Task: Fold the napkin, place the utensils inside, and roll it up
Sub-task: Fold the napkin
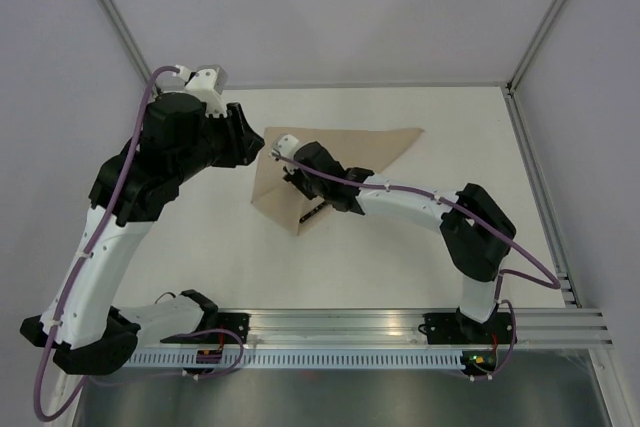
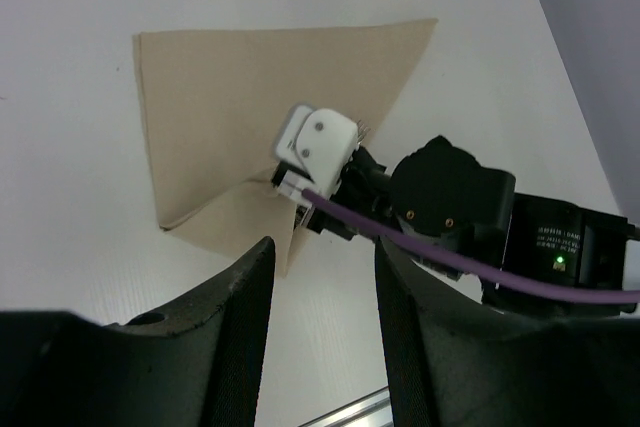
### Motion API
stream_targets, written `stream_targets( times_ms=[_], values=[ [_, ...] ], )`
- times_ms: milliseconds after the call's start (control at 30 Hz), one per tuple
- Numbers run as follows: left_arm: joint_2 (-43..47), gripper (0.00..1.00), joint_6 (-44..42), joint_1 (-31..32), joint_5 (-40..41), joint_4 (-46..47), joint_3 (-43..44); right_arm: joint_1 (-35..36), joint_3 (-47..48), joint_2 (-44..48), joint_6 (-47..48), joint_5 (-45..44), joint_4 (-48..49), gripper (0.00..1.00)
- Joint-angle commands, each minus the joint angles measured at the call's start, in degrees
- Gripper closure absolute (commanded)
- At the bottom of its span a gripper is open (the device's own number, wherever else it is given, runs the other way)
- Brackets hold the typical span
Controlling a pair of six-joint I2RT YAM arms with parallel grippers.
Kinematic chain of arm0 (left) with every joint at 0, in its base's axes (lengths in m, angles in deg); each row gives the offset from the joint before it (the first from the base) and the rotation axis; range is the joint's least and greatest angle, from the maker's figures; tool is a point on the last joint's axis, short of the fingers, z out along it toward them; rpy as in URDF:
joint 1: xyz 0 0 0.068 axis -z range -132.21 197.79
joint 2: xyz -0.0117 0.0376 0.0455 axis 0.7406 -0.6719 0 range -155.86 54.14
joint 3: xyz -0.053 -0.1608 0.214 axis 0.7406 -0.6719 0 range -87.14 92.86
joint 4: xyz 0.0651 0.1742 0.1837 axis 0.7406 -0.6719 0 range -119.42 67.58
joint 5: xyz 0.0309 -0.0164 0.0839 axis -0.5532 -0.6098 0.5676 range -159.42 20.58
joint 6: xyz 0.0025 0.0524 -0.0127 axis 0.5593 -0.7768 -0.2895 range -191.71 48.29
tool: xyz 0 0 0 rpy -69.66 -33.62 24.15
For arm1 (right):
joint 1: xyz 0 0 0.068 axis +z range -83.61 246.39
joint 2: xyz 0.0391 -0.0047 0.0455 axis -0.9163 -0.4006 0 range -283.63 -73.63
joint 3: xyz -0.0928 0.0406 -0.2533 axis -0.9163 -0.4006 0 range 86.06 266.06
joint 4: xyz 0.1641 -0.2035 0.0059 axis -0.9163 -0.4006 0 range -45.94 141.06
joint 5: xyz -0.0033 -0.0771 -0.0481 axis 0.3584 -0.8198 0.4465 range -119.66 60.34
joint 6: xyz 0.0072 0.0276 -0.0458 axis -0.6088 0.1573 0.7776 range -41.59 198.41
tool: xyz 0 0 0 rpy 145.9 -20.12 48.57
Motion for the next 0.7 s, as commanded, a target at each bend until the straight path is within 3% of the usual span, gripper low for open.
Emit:
stream_targets(
  times_ms=[0,300,667],
  values=[
    [-1.2,0.5,-2.1,0.0,-3.8,4.6,-0.3,-4.4,-2.6,3.1,-1.4,0.6,-0.9,0.94],
    [-4.6,0.51,-1.6,0.0,-7.8,9.3,-5.8,-11.4,-6.1,2.5,-1.8,1.8,-0.4,0.96],
    [-9.5,0.51,-0.7,0.1,-11.5,16.1,-14.0,-13.9,-8.1,1.6,-2.1,1.8,-0.6,0.97]
  ],
)
